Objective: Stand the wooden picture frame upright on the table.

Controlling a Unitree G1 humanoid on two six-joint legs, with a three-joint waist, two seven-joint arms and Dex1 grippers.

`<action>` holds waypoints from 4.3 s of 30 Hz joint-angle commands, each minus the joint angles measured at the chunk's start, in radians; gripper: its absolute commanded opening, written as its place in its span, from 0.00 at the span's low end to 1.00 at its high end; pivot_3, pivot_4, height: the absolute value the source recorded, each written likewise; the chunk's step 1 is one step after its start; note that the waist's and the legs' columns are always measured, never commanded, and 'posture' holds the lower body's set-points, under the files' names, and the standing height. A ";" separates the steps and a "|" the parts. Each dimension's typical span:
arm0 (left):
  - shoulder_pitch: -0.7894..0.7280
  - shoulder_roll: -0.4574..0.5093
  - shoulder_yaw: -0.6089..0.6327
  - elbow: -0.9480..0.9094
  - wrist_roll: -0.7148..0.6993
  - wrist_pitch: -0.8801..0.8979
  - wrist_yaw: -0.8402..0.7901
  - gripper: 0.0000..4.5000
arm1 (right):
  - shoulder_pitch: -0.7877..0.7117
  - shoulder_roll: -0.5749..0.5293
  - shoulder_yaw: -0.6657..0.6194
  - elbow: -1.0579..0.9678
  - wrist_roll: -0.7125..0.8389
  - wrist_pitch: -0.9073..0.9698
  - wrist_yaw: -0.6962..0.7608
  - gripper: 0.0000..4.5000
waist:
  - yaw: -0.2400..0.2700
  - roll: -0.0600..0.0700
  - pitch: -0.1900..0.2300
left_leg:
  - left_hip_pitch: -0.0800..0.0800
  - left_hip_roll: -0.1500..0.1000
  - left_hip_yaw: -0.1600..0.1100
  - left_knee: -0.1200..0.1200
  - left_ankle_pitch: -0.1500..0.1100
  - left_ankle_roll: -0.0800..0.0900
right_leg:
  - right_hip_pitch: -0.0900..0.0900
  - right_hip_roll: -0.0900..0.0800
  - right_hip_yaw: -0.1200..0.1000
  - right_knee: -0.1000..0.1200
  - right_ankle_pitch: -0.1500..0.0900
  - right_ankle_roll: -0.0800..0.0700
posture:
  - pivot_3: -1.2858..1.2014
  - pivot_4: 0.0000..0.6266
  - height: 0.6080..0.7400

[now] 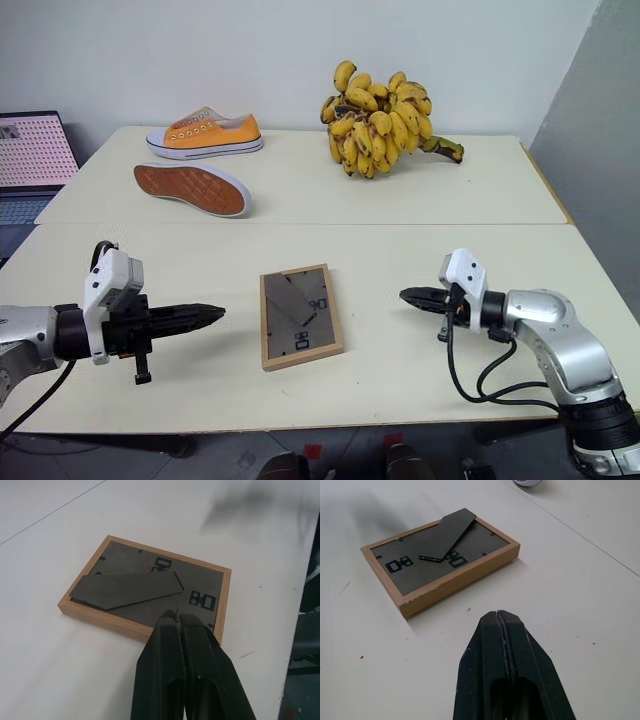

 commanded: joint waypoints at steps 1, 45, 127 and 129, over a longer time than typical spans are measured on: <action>-0.009 -0.004 0.007 -0.024 0.008 0.003 0.027 0.00 | -0.012 0.004 -0.013 -0.027 0.013 0.000 -0.002 0.00 | 0.000 0.000 0.000 | 0.000 0.000 0.000 0.000 0.000 0.000 | 0.000 0.000 0.000 0.000 0.000 0.000 | 0.52 0.24 1.00; -0.197 -0.499 -0.291 0.239 0.358 -0.016 0.667 0.00 | -0.058 0.259 0.146 0.341 -0.358 -0.331 -0.301 0.00 | 0.007 -0.001 -0.001 | -0.003 -0.002 -0.002 0.002 0.000 0.000 | 0.000 0.000 0.000 0.001 0.003 0.003 | 0.52 0.24 1.00; -0.593 -0.487 -0.248 0.460 -0.065 0.885 0.375 0.80 | -0.078 0.361 0.176 0.494 -0.453 -0.443 -0.315 0.00 | -0.005 0.002 0.000 | -0.007 -0.004 -0.025 0.015 0.001 -0.001 | 0.004 0.001 -0.018 0.016 0.001 0.000 | 0.52 0.24 1.00; -0.598 -0.489 -0.245 0.468 -0.063 0.881 0.378 0.80 | -0.093 0.395 0.186 0.502 -0.458 -0.439 -0.334 0.00 | -0.005 0.002 0.000 | -0.007 -0.004 -0.025 0.015 0.001 -0.001 | 0.004 0.001 -0.018 0.016 0.001 0.000 | 0.52 0.24 1.00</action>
